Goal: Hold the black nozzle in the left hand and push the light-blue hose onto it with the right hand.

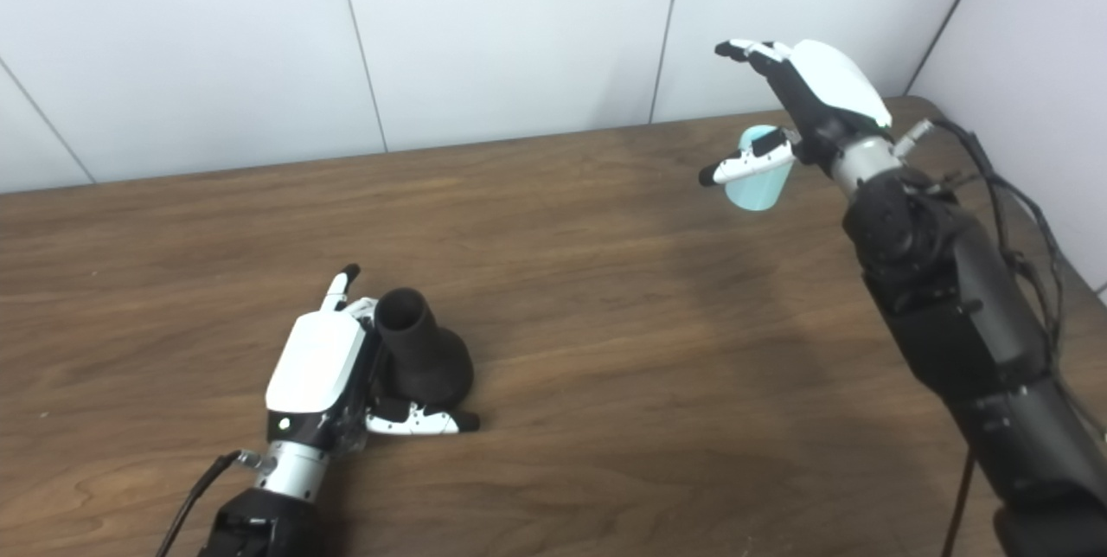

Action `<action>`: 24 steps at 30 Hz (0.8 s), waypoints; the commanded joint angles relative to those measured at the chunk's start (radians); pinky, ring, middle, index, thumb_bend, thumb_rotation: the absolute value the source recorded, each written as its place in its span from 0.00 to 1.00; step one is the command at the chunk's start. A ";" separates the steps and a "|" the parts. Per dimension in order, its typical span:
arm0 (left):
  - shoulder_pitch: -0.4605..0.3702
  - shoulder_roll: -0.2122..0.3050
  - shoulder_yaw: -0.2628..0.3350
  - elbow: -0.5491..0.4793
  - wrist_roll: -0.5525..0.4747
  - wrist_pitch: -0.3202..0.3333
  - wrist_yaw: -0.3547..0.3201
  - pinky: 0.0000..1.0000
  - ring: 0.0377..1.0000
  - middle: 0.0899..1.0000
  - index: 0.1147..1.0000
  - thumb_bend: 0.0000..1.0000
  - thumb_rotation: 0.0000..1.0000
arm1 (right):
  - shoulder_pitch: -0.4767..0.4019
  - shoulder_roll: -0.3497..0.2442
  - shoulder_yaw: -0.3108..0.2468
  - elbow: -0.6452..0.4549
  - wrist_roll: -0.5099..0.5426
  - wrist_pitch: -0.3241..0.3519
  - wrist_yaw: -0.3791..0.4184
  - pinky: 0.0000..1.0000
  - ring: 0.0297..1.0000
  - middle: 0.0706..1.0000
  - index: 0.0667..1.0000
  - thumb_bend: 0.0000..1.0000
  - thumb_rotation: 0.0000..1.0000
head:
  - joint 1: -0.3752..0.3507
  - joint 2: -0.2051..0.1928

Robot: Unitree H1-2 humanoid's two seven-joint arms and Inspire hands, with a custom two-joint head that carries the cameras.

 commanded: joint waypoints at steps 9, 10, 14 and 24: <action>0.011 0.012 -0.012 0.016 -0.003 -0.026 -0.052 1.00 0.66 0.42 0.43 0.53 0.00 | -0.143 -0.091 0.098 0.202 -0.138 -0.079 0.027 0.99 1.00 0.93 0.88 0.89 0.25 | 0.001 0.006; 0.011 0.013 -0.011 0.015 -0.002 -0.026 -0.055 1.00 0.66 0.42 0.43 0.53 0.00 | -0.150 -0.094 0.103 0.218 -0.145 -0.080 0.031 0.99 1.00 0.93 0.88 0.90 0.24 | 0.001 0.006; 0.007 0.013 -0.010 0.016 0.002 -0.027 -0.059 1.00 0.66 0.42 0.43 0.53 0.00 | -0.162 -0.093 0.104 0.271 -0.138 -0.070 0.053 0.99 1.00 0.93 0.89 0.90 0.23 | 0.001 0.003; -0.007 0.012 -0.011 0.040 0.004 -0.037 -0.050 1.00 0.65 0.44 0.42 0.53 0.00 | -0.166 -0.064 0.095 0.412 -0.116 -0.143 -0.018 0.78 0.88 0.86 0.86 0.89 0.15 | 0.004 -0.007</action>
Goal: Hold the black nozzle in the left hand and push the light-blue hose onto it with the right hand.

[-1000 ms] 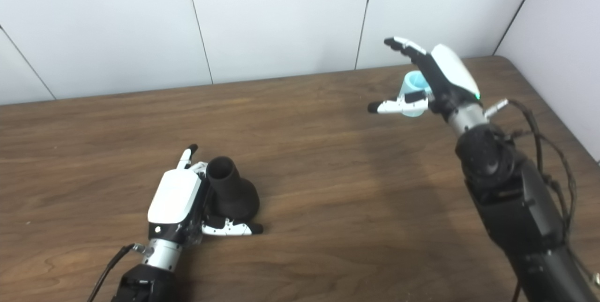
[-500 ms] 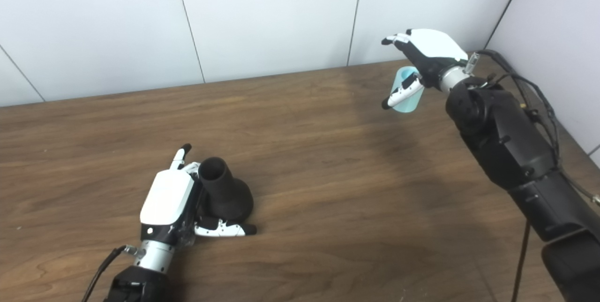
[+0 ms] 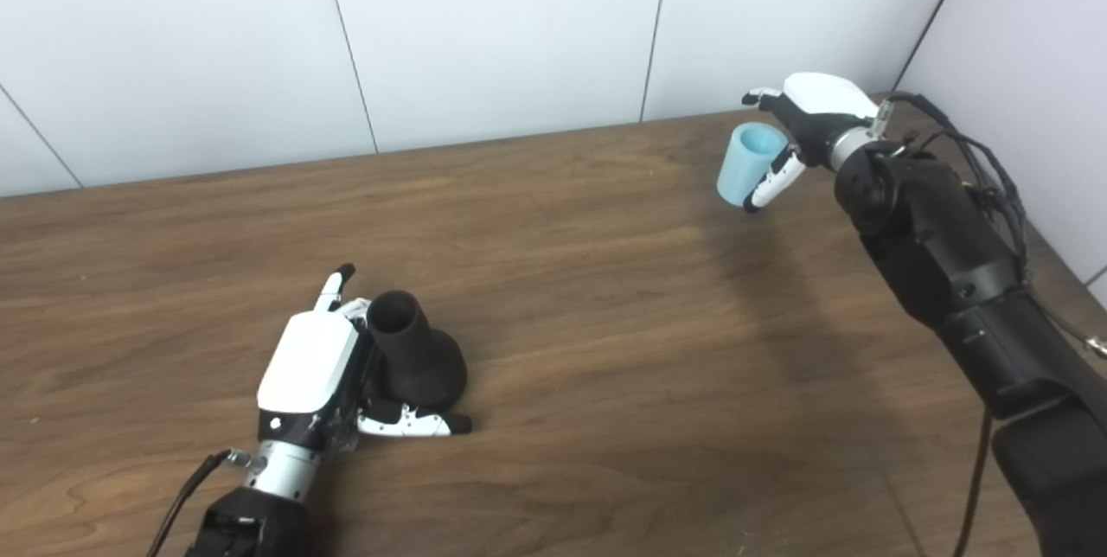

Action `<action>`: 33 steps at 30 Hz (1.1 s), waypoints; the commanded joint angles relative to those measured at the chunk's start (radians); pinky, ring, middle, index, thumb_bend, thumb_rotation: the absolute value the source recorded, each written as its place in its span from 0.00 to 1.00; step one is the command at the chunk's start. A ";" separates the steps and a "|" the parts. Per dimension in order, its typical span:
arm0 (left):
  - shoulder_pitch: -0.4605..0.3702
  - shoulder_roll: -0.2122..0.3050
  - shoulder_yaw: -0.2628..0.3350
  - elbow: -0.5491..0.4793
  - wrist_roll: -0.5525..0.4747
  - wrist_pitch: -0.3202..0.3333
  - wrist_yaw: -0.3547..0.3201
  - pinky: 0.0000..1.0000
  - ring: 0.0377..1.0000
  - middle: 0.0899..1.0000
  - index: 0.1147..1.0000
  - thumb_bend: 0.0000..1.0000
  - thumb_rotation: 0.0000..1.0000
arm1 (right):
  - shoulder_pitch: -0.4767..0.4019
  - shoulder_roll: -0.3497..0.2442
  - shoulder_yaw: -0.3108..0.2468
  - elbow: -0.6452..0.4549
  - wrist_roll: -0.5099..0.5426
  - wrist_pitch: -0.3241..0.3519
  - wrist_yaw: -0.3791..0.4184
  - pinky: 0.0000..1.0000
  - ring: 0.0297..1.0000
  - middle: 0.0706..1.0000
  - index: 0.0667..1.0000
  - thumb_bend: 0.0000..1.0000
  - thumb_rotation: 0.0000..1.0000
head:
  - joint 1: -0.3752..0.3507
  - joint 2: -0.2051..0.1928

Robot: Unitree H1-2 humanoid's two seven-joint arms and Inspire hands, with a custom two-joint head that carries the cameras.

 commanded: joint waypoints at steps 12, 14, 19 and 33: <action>-0.002 0.003 -0.015 0.044 0.008 -0.016 -0.028 1.00 0.65 0.43 0.42 0.53 0.00 | -0.028 -0.010 -0.062 0.075 0.099 -0.099 -0.094 0.65 0.72 0.77 0.80 0.89 0.07 | 0.001 -0.004; -0.002 0.003 -0.013 0.046 0.005 -0.018 -0.027 1.00 0.65 0.42 0.42 0.53 0.00 | -0.029 -0.012 -0.064 0.071 0.106 -0.105 -0.096 0.66 0.71 0.77 0.80 0.88 0.06 | 0.000 -0.007; -0.003 0.005 -0.016 0.041 0.013 -0.016 -0.034 1.00 0.65 0.43 0.42 0.53 0.00 | -0.038 -0.012 -0.064 0.084 0.110 -0.117 -0.108 0.65 0.71 0.77 0.81 0.87 0.06 | 0.006 -0.006; -0.009 0.004 -0.020 0.038 0.015 -0.020 -0.044 1.00 0.64 0.42 0.43 0.53 0.00 | -0.033 -0.015 -0.065 0.094 0.112 -0.133 -0.118 0.65 0.70 0.75 0.79 0.84 0.04 | 0.000 -0.002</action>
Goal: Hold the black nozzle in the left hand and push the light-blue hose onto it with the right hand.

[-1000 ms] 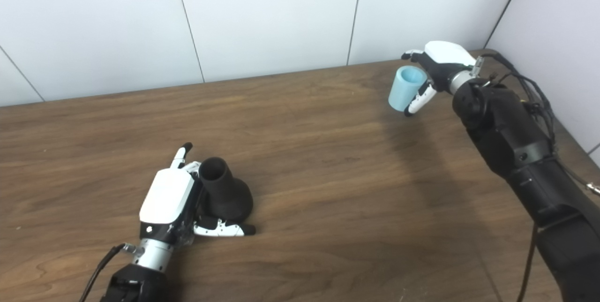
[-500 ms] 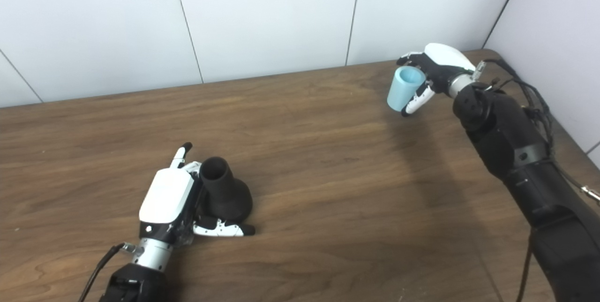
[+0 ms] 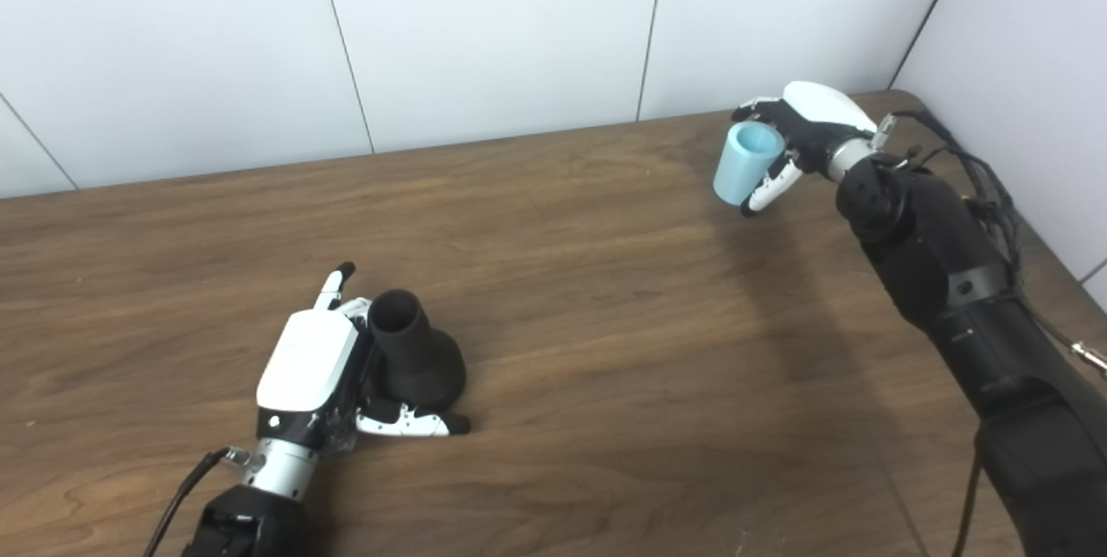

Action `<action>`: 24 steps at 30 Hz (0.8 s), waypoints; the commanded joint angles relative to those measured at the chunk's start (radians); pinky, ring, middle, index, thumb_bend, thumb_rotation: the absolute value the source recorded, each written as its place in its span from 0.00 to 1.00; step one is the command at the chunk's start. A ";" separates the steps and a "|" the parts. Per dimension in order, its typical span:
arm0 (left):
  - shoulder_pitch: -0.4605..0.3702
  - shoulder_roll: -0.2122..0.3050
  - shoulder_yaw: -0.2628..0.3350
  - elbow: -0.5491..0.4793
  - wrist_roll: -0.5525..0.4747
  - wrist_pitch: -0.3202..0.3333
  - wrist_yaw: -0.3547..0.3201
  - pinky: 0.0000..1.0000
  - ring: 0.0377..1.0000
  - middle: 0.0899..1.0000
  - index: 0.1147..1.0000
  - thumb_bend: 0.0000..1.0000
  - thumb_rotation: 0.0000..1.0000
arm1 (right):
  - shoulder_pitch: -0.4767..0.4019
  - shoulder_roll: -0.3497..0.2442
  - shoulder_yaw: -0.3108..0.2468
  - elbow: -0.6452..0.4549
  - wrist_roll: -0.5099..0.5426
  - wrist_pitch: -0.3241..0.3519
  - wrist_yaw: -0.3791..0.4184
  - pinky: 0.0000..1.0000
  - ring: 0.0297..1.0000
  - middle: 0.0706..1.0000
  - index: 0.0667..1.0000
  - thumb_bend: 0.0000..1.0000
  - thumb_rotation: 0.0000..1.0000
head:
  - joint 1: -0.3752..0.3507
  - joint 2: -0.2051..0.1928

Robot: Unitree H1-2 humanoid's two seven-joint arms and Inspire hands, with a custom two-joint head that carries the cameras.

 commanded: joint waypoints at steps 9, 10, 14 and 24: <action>0.004 -0.005 -0.024 0.034 0.020 -0.006 -0.039 1.00 0.63 0.41 0.43 0.53 0.00 | -0.033 -0.027 -0.036 -0.007 0.012 -0.036 -0.063 0.62 0.59 0.62 0.65 0.81 0.03 | 0.004 0.002; 0.005 -0.006 -0.024 0.033 0.020 -0.006 -0.040 1.00 0.63 0.41 0.43 0.53 0.00 | -0.033 -0.026 -0.037 -0.001 0.014 -0.048 -0.075 0.62 0.58 0.60 0.64 0.81 0.02 | 0.004 0.003; 0.008 -0.013 -0.022 0.019 0.024 0.012 -0.053 1.00 0.63 0.41 0.43 0.53 0.00 | -0.030 -0.024 -0.032 0.001 0.013 -0.072 -0.106 0.54 0.53 0.55 0.47 0.55 0.12 | 0.005 0.004; 0.012 -0.020 -0.025 0.004 0.022 0.028 -0.064 1.00 0.63 0.41 0.43 0.53 0.00 | -0.019 -0.012 -0.035 -0.025 0.009 -0.080 -0.129 0.31 0.35 0.41 0.45 0.52 0.13 | 0.002 0.011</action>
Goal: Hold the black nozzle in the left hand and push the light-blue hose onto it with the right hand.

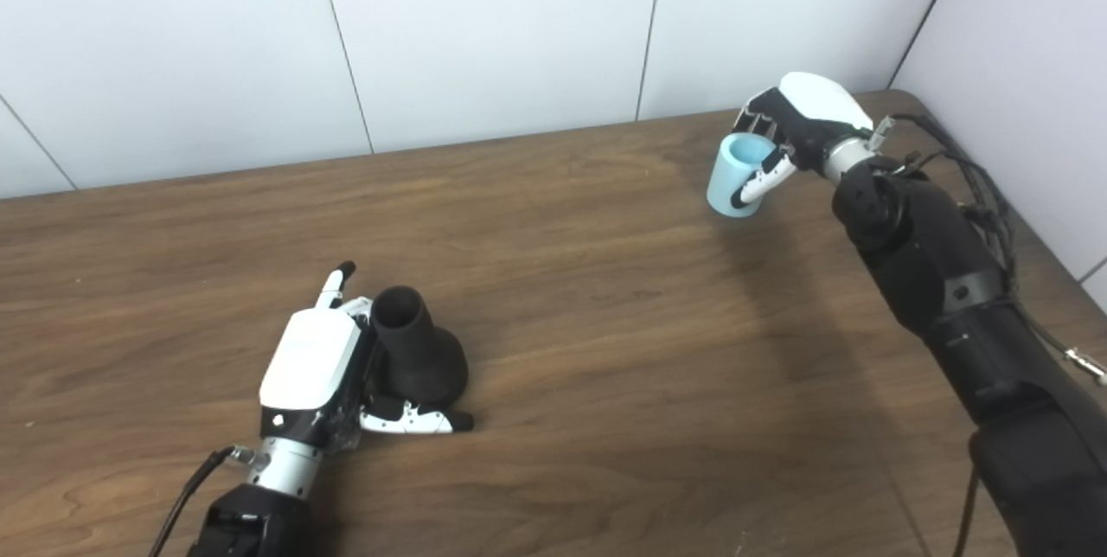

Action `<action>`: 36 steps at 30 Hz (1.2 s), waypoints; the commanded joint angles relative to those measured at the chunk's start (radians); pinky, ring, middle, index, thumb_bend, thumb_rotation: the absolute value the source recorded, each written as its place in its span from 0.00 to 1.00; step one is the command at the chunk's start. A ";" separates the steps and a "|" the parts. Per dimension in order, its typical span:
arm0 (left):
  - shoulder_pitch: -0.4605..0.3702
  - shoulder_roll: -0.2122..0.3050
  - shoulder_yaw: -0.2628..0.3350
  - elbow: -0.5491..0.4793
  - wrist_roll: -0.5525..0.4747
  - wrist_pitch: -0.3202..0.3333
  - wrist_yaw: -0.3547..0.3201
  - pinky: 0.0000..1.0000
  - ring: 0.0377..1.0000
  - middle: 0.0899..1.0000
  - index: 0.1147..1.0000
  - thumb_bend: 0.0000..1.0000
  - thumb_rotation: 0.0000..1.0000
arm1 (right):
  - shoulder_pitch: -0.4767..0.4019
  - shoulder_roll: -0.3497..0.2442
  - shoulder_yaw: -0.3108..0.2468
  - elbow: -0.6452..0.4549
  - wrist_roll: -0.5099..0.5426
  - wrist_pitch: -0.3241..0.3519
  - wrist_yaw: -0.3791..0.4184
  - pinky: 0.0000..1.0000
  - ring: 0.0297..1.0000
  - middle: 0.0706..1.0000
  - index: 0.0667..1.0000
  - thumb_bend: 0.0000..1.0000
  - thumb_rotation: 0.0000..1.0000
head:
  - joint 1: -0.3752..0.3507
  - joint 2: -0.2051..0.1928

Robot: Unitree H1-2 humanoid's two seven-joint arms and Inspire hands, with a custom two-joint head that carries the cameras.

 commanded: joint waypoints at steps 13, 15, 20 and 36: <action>0.017 -0.004 -0.022 0.002 0.013 0.012 -0.064 1.00 0.65 0.40 0.44 0.52 0.00 | 0.012 -0.010 -0.045 -0.128 0.007 -0.008 -0.046 0.32 0.34 0.38 0.50 0.52 0.00 | 0.019 0.004; 0.018 -0.005 -0.022 0.003 0.012 0.010 -0.060 1.00 0.65 0.40 0.44 0.52 0.00 | 0.024 -0.002 -0.053 -0.180 0.006 0.007 -0.042 0.31 0.33 0.38 0.50 0.52 0.00 | 0.021 0.005; 0.020 -0.009 -0.029 0.010 0.021 0.009 -0.049 1.00 0.64 0.41 0.44 0.52 0.00 | 0.051 0.018 -0.068 -0.341 -0.016 0.043 -0.029 0.30 0.31 0.37 0.49 0.52 0.00 | 0.042 0.005; 0.030 -0.027 -0.053 -0.010 0.059 0.055 -0.081 1.00 0.66 0.43 0.42 0.52 0.00 | 0.140 0.199 -0.119 -0.934 0.095 0.335 0.186 0.29 0.33 0.39 0.50 0.52 0.00 | 0.137 0.017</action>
